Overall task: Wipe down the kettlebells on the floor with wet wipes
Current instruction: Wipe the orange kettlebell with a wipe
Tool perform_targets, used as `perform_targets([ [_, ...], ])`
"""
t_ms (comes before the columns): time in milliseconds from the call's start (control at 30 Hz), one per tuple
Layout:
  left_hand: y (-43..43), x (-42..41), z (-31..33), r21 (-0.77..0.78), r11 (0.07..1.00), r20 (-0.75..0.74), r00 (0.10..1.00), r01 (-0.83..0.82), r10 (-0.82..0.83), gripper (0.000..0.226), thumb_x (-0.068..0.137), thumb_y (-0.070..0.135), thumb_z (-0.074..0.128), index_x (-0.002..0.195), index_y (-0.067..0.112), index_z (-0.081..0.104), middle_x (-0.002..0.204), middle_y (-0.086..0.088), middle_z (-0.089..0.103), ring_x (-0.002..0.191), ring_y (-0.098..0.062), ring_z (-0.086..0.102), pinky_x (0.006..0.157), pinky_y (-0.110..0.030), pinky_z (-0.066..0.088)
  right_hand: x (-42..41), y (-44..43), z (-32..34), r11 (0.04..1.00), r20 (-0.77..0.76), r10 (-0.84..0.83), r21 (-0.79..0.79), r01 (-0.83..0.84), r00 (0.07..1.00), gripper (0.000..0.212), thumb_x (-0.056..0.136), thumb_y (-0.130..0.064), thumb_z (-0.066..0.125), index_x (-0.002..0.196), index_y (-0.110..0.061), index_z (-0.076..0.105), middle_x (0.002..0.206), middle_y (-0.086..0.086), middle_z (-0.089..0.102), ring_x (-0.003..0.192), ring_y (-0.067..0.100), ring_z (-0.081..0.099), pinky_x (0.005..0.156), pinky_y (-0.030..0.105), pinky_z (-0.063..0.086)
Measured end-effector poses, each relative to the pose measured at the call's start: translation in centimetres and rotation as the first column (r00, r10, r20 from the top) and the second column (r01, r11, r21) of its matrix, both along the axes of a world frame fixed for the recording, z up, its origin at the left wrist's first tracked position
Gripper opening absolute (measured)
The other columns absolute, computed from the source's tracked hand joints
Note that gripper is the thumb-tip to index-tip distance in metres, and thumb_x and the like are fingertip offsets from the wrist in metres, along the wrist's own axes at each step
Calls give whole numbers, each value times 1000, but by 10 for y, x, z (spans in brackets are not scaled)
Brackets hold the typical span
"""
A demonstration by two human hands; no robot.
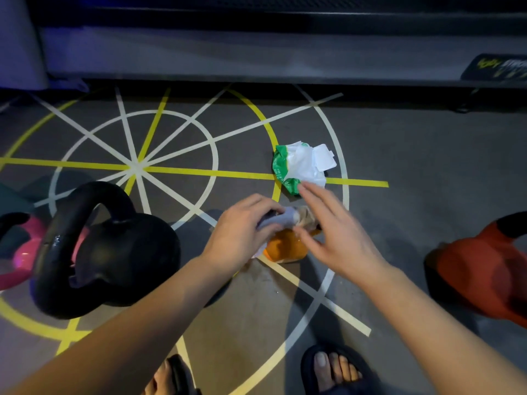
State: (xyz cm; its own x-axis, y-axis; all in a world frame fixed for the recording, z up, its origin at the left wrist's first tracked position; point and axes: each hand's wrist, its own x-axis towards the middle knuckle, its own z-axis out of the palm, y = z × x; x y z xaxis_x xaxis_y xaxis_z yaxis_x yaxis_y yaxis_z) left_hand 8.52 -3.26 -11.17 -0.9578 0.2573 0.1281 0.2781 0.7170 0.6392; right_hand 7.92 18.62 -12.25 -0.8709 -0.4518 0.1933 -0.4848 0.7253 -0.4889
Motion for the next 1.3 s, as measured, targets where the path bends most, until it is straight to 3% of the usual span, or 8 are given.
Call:
perform_targets([
  [167, -2, -6, 9, 208, 974, 166, 985, -88, 53, 48, 76, 28, 89, 115, 27, 61, 108, 12, 68, 101, 0, 66, 89, -24, 56, 0, -30, -20, 944, -122, 18, 328, 23, 992, 69, 98, -27, 58, 158, -8, 29, 130, 10, 57, 119, 32, 54, 108, 47, 41],
  [500, -31, 7, -4, -97, 995, 0, 1000, 8, -8, 35, 91, 32, 75, 125, 29, 73, 119, 14, 72, 108, -7, 66, 89, -39, 57, -14, 32, -41, 967, -72, -80, 237, 95, 994, 45, 99, -36, 49, 138, -14, 54, 126, 9, 67, 122, 29, 61, 124, 31, 9],
  [667, -22, 0, 5, -169, 985, -11, 1000, -24, 23, 32, 89, 51, 64, 114, 37, 77, 111, 17, 75, 102, -9, 69, 79, -39, 57, -5, -17, -19, 950, -138, 69, 311, -23, 988, 70, 78, -13, 75, 144, -11, 51, 135, 9, 61, 129, 30, 56, 124, 50, 23],
  [833, -23, 0, 8, -221, 975, -36, 999, -9, 0, 29, 91, 48, 67, 116, 37, 75, 112, 13, 74, 102, -12, 68, 78, -40, 57, 6, -44, -18, 955, -171, 111, 293, -57, 979, 93, 75, -9, 83, 155, -6, 35, 145, 10, 53, 137, 27, 47, 124, 42, 18],
  [1000, -27, 6, 9, -183, 983, 24, 1000, -10, 15, 54, 84, 52, 77, 133, 33, 65, 123, 13, 69, 109, -11, 67, 89, -39, 57, 2, 8, -39, 988, -223, -40, 134, 72, 974, 64, 88, -4, 68, 149, -13, 48, 140, 8, 60, 131, 27, 56, 120, 48, 34],
  [1133, -28, 2, 12, -282, 959, 30, 1000, 11, -3, 54, 84, 55, 75, 134, 37, 64, 124, 12, 72, 111, -16, 68, 91, -35, 52, 10, 36, -56, 945, 100, -295, -114, 305, 950, 52, 99, -25, 64, 149, -23, 52, 126, 1, 68, 112, 5, 64, 98, 33, 55],
  [1200, -21, 1, 15, -339, 941, 23, 1000, -5, 14, 45, 89, 51, 72, 132, 40, 66, 117, 9, 75, 104, -22, 69, 86, -35, 49, 14, 33, -59, 885, 275, -361, -198, 421, 891, 49, 99, -22, 67, 146, -27, 56, 108, -6, 72, 91, -14, 61, 82, 6, 47],
  [1300, -13, 0, 18, -417, 908, 33, 998, -35, 53, 38, 93, 49, 67, 130, 42, 66, 106, 4, 77, 99, -27, 68, 81, -36, 47, 14, 23, -64, 812, 462, -356, -276, 514, 812, 40, 97, -25, 69, 136, -28, 63, 108, -10, 74, 91, -13, 62, 76, 5, 44],
])
